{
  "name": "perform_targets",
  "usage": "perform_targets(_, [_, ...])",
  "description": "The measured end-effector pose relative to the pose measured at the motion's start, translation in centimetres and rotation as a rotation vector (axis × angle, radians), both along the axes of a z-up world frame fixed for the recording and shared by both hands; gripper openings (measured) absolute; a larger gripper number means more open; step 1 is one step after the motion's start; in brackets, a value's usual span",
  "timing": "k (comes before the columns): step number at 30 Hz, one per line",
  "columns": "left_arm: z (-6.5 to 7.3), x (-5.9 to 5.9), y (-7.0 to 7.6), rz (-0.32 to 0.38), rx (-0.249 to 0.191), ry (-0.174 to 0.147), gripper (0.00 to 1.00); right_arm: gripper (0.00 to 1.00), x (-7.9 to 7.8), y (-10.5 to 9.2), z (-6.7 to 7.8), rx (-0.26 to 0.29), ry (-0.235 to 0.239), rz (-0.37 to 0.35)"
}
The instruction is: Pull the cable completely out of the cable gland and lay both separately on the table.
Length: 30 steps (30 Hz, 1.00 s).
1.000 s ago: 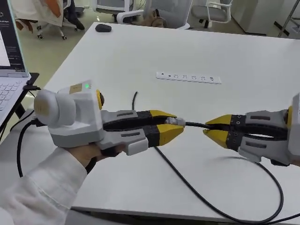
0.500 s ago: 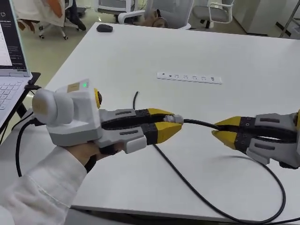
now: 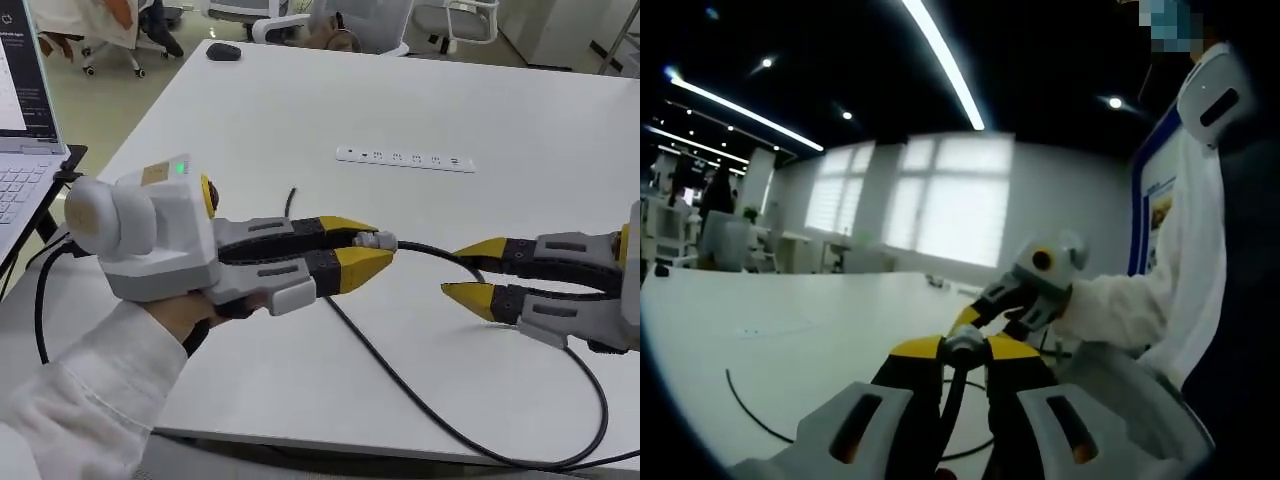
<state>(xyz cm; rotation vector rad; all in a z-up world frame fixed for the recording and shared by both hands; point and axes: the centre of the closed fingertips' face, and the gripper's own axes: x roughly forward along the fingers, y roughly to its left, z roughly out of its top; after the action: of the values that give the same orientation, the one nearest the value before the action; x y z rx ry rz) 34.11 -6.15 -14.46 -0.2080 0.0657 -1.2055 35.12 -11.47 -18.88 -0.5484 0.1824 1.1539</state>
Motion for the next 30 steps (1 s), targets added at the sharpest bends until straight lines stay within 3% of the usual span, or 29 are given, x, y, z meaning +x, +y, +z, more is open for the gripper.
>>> perform_targets(10, [-0.2, -0.1, -0.2, -0.005, 0.016, -0.003, 0.17, 0.24, -1.0, 2.5, 2.7, 0.004, -0.049, 0.119])
perform_targets(18, [-0.4, -0.5, -0.5, -0.026, 0.023, 0.000, 0.17, 0.12, -2.1, 3.9, 2.8, 0.002, -0.052, 0.220])
perform_targets(23, [-0.6, -0.8, -0.8, -0.047, 0.032, -0.001, 0.17, 0.05, -2.1, 4.1, 2.7, 0.005, -0.045, 0.244])
perform_targets(30, [-0.4, -0.8, -0.8, -0.052, 0.020, 0.002, 0.17, 0.04, -2.3, 4.0, 2.7, 0.027, -0.027, 0.251])
